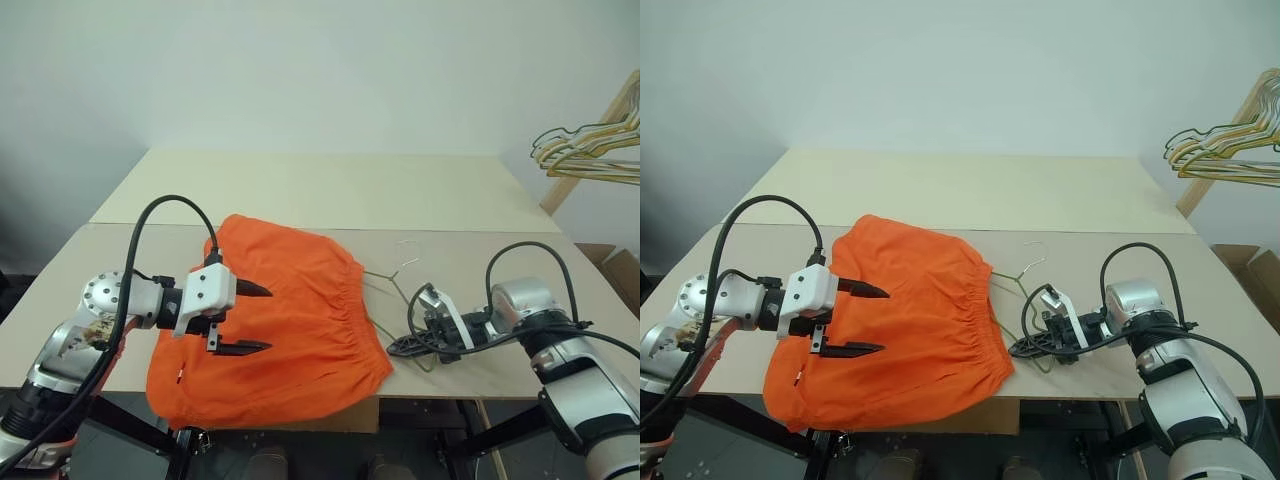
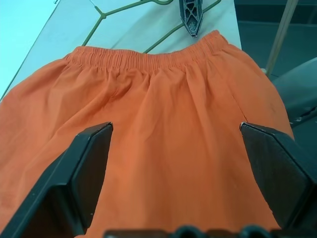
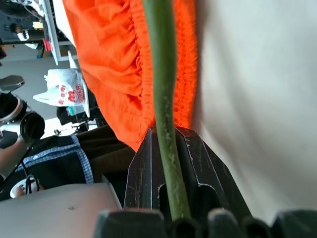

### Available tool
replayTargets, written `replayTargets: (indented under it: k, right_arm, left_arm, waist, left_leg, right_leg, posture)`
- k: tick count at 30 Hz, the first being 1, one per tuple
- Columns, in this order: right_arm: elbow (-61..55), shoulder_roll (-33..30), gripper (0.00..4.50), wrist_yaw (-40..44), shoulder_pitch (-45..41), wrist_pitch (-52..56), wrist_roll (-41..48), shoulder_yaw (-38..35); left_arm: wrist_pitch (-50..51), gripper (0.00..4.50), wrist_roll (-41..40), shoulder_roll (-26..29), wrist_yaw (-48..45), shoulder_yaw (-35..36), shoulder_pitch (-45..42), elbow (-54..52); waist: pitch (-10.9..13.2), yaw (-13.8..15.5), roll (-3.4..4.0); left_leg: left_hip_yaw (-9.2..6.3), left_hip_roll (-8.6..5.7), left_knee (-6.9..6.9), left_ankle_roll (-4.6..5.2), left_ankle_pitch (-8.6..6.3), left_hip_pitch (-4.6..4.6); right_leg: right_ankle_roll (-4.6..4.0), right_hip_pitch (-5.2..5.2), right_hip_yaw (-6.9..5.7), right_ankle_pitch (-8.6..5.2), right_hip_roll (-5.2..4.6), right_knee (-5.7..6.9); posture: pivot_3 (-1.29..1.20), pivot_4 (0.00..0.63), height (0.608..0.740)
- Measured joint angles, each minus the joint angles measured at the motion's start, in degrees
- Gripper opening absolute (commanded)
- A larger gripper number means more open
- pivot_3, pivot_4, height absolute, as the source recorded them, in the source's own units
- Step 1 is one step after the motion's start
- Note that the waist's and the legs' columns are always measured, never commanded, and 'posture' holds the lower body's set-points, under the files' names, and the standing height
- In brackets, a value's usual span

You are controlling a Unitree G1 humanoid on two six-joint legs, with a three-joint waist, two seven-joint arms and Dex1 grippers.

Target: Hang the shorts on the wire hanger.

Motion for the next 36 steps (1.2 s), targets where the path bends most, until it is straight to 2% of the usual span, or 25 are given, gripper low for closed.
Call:
replayTargets:
  k: [8, 15, 23, 30, 36]
  right_arm:
    - [3.1, 2.7, 0.0, -0.3, -1.5, -1.8, -1.5, -0.8]
    - [3.4, 3.5, 0.0, -3.5, -2.2, -2.4, -2.6, -5.1]
    - [-15.6, -0.7, 0.0, -11.3, 2.9, -4.5, -4.8, -7.2]
    - [-31.4, 1.0, 0.0, -23.7, 5.3, -10.4, -7.2, -13.1]
    - [-39.6, 2.1, 0.0, -30.3, 4.9, -16.0, -10.9, -12.4]
  left_arm:
    - [0.0, 4.46, 0.0, 0.0, 0.2, 0.2, 0.0, -0.1]
    - [-0.1, 4.46, 0.0, 0.0, 0.6, 0.2, 0.0, -0.4]
    - [-0.8, 4.46, 0.1, -0.2, 0.4, -0.1, -1.3, 0.5]
    - [-3.2, 4.46, 0.8, -0.2, -1.7, -0.8, -4.3, 4.0]
    - [-5.9, 4.46, 2.3, 0.2, -4.0, -1.0, -8.6, 8.6]
  waist:
    - [0.0, 0.3, 0.0]
    - [0.0, 0.3, 0.0]
    - [0.0, 0.4, 0.0]
    - [0.0, 0.0, 0.01]
    - [0.0, 0.1, 0.01]
  left_leg:
    - [0.07, 0.01, 0.0, 0.0, 0.0, 0.0]
    - [0.08, 0.01, 0.0, 0.0, 0.0, -0.07]
    - [0.09, 0.0, 0.05, -0.01, 0.01, -0.53]
    - [0.11, 0.03, 0.06, -0.02, 0.03, -0.7]
    - [0.11, 0.01, 0.07, -0.02, 0.03, -0.77]
  right_leg:
    - [0.0, -0.01, 0.0, 0.0, 0.01, 0.02]
    - [0.0, -0.09, 0.0, 0.0, 0.01, 0.04]
    - [0.0, -0.63, 0.02, 0.01, -0.01, 0.15]
    - [-0.04, -0.81, 0.04, 0.06, 0.07, 0.15]
    - [-0.03, -0.84, 0.01, 0.05, 0.04, 0.11]
  posture:
    - [0.2, 0.0, 0.74]
    - [0.19, 0.0, 0.74]
    - [0.15, 0.0, 0.74]
    - [0.13, 0.0, 0.74]
    - [0.13, 0.0, 0.74]
